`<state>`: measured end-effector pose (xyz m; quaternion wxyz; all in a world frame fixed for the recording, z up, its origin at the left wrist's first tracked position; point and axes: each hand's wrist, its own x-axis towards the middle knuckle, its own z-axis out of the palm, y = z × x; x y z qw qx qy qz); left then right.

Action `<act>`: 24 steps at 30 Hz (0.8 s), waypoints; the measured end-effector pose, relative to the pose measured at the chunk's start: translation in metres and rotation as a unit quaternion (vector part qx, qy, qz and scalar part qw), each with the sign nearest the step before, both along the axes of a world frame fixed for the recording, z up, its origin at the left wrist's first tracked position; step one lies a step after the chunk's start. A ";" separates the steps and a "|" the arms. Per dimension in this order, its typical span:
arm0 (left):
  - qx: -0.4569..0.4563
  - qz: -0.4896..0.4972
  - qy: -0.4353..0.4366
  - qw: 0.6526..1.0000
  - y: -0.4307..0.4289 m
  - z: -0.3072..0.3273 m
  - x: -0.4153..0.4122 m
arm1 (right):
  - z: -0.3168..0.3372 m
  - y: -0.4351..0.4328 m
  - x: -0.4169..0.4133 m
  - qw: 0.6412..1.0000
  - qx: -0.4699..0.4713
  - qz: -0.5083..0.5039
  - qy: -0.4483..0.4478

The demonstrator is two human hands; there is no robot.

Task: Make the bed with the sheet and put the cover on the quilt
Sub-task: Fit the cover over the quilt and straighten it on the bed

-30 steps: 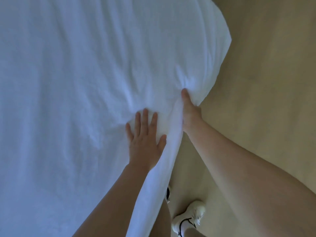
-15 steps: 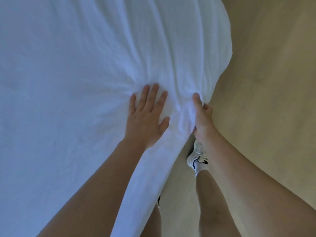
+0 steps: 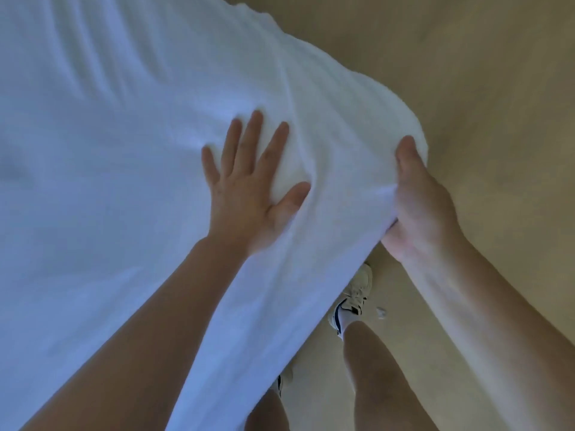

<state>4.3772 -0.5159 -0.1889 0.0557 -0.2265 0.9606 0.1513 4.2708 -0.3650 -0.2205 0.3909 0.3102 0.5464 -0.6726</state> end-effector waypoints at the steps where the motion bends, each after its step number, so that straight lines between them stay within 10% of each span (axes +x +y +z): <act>1: 0.007 -0.031 -0.015 0.999 0.004 0.002 -0.006 | -0.010 0.011 0.000 1.000 0.026 -0.009 -0.012; 6: -0.063 -0.175 -0.174 0.967 -0.004 -0.020 -0.024 | -0.072 -0.011 -0.008 0.982 0.160 0.024 -0.099; 14: -0.128 -0.175 -0.161 0.963 -0.038 -0.039 -0.091 | -0.112 -0.032 -0.092 0.984 0.061 0.151 -0.070; 24: -0.132 -0.198 -0.090 0.967 -0.039 -0.055 -0.100 | -0.158 -0.008 -0.113 0.961 0.249 0.108 0.059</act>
